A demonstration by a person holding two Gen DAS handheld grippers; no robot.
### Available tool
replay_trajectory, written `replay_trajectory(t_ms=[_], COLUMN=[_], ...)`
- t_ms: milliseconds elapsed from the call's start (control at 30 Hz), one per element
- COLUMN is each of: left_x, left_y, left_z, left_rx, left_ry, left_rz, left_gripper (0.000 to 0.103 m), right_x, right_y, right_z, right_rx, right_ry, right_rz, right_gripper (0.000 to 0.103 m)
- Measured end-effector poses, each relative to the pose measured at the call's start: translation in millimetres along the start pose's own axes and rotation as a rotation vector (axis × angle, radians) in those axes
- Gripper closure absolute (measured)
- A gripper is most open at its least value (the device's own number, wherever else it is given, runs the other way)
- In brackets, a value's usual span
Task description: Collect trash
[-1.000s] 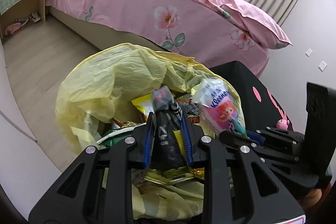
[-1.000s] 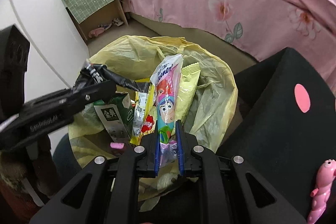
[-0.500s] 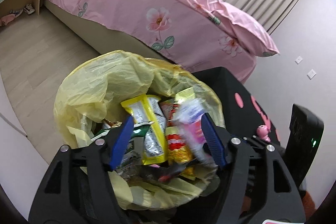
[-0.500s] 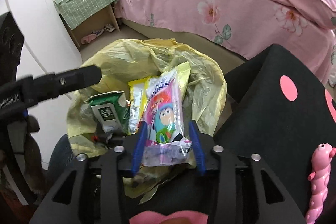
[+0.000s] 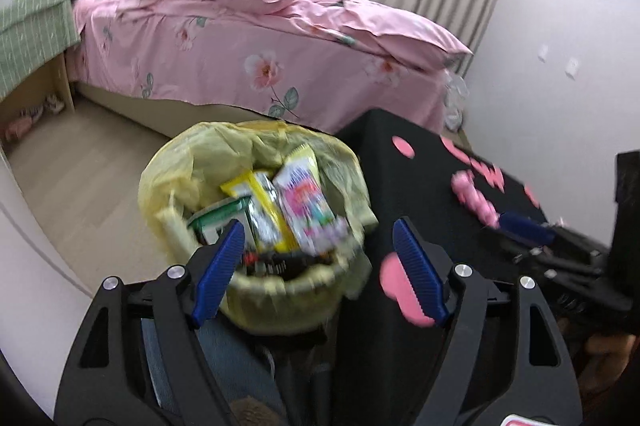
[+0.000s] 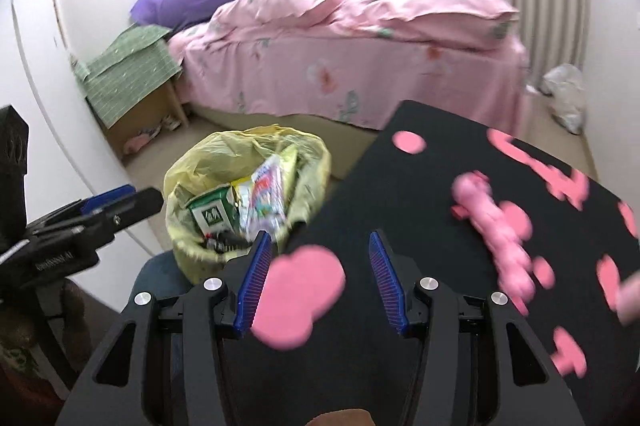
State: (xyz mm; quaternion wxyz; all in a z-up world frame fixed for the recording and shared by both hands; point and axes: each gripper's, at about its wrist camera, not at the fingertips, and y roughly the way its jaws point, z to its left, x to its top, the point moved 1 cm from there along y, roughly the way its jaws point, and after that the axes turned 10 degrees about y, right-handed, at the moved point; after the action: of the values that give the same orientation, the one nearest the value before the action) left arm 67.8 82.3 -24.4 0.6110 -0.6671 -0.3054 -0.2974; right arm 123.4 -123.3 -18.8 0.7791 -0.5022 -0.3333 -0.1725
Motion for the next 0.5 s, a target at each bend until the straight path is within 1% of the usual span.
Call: replay_trajectory(t_ms=[67,133,200,233,300,400,500], left_x=[-7.8,-14.0,-18.7,-20.7,-23.2,-25.3,-27.8], left_y=[-15.1,-29.1,-39.8,-43.4,-48.8,-55.3,-59.1], left_z=[-14.7,-28.4,-41.8,-45.6,-50.8,-54.9,-59.5], left_rx=[0.004,0.027,0.063,0.072,0.057,0.042,0.027], left_ry=[0.040,0.073,0.108,0.116,0.122,0.130,0.154], left_rz=[-0.007,-0.008,0.003,0.007,0.020,0.032,0.029], left_gripper=[0.030,0.030,0.030,0.030,0.030,0.030,0.030], right_x=[-17.3,-31.7,-40.4,-44.8,-50.7,-58.8,-65.4], right_y=[-24.1,-42.6,-57.9,-65.6,-76.1,-87.8,-95.3], right_z=[-4.3,-4.9,-4.5,-4.4,-4.8,-5.5,-1.2], right_rx=[-0.047,-0.067,-0.078,-0.101,-0.136,-0.147,-0.186], right_ry=[0.017,0.031,0.037,0.038,0.051,0.094,0.078], right_rz=[-0.014,-0.015,-0.042,-0.056,-0.067,-0.067,-0.081], right_gripper=[0.055,0.055,0.055,0.055,0.055,0.055,0.055])
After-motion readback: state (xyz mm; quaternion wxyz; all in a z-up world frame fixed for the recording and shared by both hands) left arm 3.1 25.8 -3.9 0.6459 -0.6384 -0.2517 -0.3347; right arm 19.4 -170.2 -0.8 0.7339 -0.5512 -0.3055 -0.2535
